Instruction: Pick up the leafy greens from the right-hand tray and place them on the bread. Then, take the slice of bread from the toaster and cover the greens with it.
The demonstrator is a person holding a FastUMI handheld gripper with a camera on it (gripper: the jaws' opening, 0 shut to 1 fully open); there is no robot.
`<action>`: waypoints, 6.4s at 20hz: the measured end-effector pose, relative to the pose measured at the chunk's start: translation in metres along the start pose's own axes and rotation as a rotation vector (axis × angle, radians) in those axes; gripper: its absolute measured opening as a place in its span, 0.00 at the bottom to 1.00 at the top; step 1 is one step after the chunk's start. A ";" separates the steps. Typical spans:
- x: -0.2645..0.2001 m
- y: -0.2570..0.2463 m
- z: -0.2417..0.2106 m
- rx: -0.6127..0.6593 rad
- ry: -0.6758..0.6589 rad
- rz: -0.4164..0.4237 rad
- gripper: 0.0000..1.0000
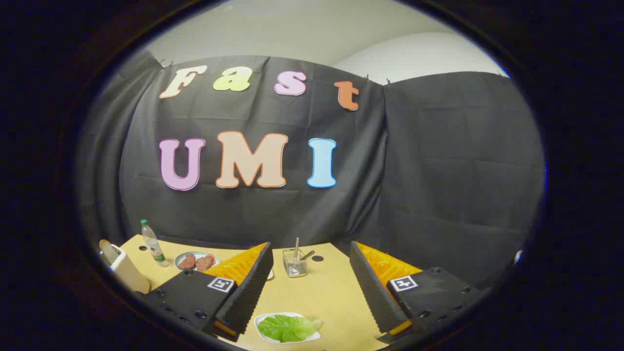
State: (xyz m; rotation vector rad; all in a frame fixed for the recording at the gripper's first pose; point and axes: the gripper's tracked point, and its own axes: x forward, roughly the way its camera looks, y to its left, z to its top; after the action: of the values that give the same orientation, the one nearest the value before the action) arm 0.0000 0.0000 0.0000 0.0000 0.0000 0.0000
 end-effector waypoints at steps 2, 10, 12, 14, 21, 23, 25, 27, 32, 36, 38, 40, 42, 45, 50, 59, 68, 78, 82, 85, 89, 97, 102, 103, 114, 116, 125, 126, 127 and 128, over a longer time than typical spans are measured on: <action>-0.004 0.005 0.004 -0.006 -0.007 -0.016 0.99; -0.020 0.016 0.020 -0.034 -0.037 -0.013 0.99; -0.021 0.012 0.017 -0.045 -0.032 -0.011 0.99; -0.020 0.006 0.012 -0.055 -0.018 -0.005 0.99; -0.005 -0.020 -0.017 -0.073 0.060 0.074 0.99; 0.003 -0.027 -0.038 -0.078 0.110 0.121 0.99; 0.011 -0.033 -0.062 -0.096 0.170 0.171 0.99; 0.021 -0.037 -0.094 -0.115 0.247 0.232 0.99; 0.032 -0.039 -0.174 -0.177 0.453 0.407 1.00; 0.041 -0.036 -0.235 -0.237 0.614 0.535 1.00; 0.045 -0.034 -0.262 -0.260 0.697 0.590 1.00; 0.049 -0.035 -0.286 -0.281 0.774 0.638 1.00; 0.053 -0.030 -0.304 -0.289 0.840 0.684 1.00; 0.058 -0.019 -0.328 -0.274 0.939 0.730 1.00; 0.066 -0.008 -0.352 -0.199 1.061 0.724 0.95; 0.061 0.003 -0.356 -0.132 1.162 0.717 0.52; 0.060 0.003 -0.337 -0.159 1.120 0.683 0.08; 0.039 0.031 -0.275 0.026 1.098 0.710 0.03; 0.028 0.051 -0.234 0.147 1.103 0.734 0.03; 0.020 0.073 -0.205 0.215 1.093 0.767 0.03; 0.000 0.116 -0.176 0.269 1.079 0.837 0.03; -0.051 0.225 -0.155 0.352 1.111 0.978 0.03; -0.084 0.290 -0.166 0.382 1.155 1.044 0.03; -0.088 0.299 -0.173 0.381 1.166 1.044 0.03; -0.076 0.276 -0.270 0.093 1.173 0.841 0.03; -0.076 0.269 -0.278 0.035 1.162 0.819 0.03; -0.068 0.255 -0.263 -0.023 1.099 0.751 0.89; -0.065 0.256 -0.255 -0.033 1.082 0.742 1.00; -0.063 0.257 -0.245 -0.039 1.068 0.740 1.00; -0.063 0.262 -0.234 -0.033 1.057 0.747 1.00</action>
State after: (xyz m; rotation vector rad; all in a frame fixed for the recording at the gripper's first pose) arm -0.0626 0.2620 -0.2340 -0.0326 1.0571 0.7474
